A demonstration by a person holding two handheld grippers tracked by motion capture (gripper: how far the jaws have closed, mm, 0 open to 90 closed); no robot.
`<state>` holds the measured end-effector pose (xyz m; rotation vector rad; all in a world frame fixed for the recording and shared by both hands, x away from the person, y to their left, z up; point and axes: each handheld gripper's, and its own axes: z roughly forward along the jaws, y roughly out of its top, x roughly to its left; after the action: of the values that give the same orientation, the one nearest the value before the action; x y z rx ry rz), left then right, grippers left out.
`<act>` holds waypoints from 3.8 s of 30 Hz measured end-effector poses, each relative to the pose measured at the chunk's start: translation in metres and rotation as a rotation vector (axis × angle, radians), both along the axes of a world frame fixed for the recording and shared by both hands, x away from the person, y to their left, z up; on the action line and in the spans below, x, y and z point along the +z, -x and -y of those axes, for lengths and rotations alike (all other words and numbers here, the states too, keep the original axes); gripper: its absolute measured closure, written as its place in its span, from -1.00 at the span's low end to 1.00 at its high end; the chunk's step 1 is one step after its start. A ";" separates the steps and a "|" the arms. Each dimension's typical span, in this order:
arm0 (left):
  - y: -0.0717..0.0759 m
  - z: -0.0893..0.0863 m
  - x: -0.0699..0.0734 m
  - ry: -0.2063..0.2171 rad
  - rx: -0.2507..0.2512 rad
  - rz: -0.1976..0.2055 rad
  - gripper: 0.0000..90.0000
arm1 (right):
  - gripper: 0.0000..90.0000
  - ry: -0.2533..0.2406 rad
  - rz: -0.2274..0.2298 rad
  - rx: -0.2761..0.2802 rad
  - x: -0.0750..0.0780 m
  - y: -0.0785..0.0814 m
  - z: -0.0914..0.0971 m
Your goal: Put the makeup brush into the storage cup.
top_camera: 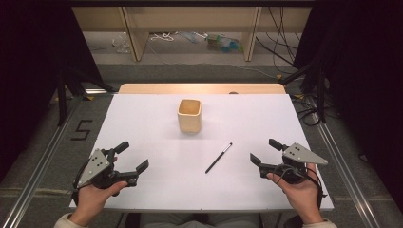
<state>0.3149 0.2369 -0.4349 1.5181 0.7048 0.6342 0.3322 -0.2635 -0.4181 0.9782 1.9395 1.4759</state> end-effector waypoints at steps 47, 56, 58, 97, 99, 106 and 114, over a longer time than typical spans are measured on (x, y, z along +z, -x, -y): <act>0.003 0.000 0.001 0.001 -0.006 0.009 -0.86 | -0.66 0.027 0.075 0.030 0.006 -0.029 -0.033; 0.003 0.000 0.000 0.001 -0.009 0.008 -0.86 | -0.66 0.033 0.078 0.034 0.009 -0.040 -0.047; 0.003 0.000 0.000 0.001 -0.010 0.008 -0.86 | -0.66 0.044 0.068 0.035 0.010 -0.041 -0.048; 0.002 0.000 0.001 0.002 -0.014 0.017 -0.87 | -0.66 0.014 0.089 0.026 0.016 -0.077 -0.075; 0.003 0.000 0.001 0.001 -0.013 0.016 -0.87 | -0.66 0.010 0.091 0.032 0.016 -0.079 -0.077; 0.002 0.000 0.001 0.001 -0.016 0.018 -0.87 | -0.66 0.016 0.088 0.029 0.016 -0.085 -0.084; 0.003 0.000 0.001 0.002 -0.014 0.018 -0.87 | -0.66 0.017 0.084 0.038 0.015 -0.093 -0.094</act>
<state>0.3123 0.2368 -0.4337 1.5125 0.6805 0.6350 0.4252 -0.1693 -0.4035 0.8625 1.9171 1.4944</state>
